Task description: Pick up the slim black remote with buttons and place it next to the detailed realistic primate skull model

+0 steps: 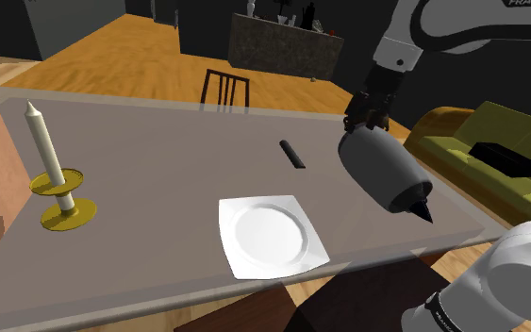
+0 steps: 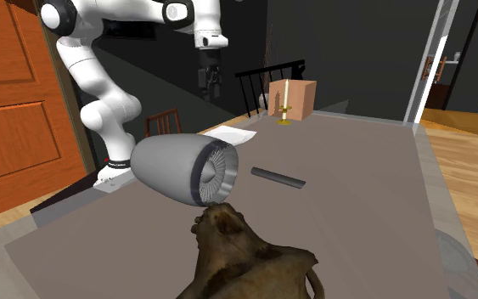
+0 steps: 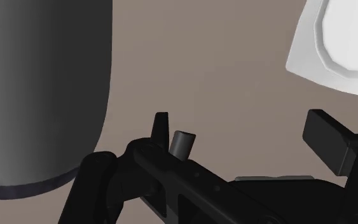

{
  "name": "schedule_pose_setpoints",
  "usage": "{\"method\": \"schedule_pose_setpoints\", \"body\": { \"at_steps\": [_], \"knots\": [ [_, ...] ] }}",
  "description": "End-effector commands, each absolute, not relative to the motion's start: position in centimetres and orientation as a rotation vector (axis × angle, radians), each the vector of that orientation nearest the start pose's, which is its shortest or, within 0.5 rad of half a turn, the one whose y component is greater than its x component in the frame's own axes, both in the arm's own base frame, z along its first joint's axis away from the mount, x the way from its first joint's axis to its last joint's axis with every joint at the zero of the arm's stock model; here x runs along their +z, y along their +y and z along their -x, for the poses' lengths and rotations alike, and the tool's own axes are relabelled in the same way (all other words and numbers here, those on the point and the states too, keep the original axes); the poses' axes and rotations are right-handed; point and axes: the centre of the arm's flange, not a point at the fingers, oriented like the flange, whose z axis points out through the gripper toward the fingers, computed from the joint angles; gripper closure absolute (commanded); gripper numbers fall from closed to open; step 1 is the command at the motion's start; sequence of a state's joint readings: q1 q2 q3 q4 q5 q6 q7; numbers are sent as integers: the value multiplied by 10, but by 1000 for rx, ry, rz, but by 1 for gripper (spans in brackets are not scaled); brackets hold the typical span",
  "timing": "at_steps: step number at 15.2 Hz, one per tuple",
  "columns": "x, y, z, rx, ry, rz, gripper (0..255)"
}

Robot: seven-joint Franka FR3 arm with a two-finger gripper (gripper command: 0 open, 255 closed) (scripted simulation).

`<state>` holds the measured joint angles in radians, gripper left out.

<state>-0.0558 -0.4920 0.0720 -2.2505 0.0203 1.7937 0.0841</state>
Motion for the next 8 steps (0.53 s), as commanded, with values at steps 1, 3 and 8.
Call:
{"method": "schedule_pose_setpoints", "body": {
  "at_steps": [1,3,8],
  "knots": [
    [537,8,-427,-53,174,3141,0],
    [521,3,-448,-50,220,3130,0],
    [479,-12,-498,-40,333,3100,0]
  ]
}}
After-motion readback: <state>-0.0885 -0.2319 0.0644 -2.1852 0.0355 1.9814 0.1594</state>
